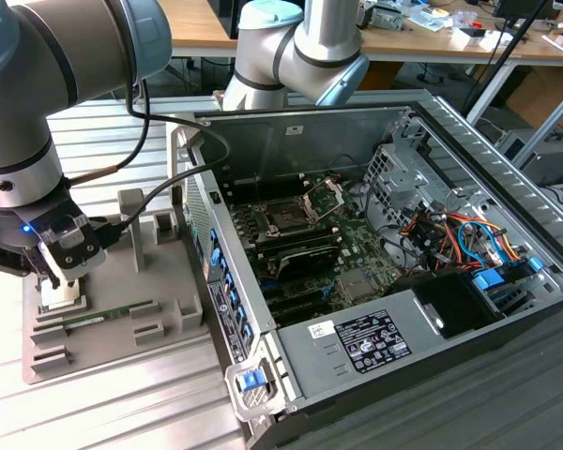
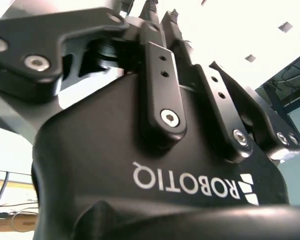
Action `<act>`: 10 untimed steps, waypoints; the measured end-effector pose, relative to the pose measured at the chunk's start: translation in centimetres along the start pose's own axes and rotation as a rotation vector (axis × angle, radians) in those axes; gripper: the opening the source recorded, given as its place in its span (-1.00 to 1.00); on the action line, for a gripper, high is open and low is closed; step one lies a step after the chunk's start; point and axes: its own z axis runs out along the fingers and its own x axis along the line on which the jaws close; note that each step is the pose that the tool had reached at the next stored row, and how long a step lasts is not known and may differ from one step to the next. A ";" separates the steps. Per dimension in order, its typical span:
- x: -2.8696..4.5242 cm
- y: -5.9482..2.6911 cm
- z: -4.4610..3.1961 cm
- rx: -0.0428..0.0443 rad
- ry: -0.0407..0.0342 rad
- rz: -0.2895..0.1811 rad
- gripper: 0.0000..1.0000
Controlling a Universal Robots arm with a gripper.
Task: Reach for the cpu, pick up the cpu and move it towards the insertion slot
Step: 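Pick up the cpu and move it towards the insertion slot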
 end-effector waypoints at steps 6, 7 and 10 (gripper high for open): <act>0.00 0.00 0.00 0.0001 0.0001 0.000 -0.05; 0.00 0.00 0.00 0.0000 0.0000 0.000 -0.05; 0.00 0.00 0.00 0.0000 0.0001 -0.001 0.19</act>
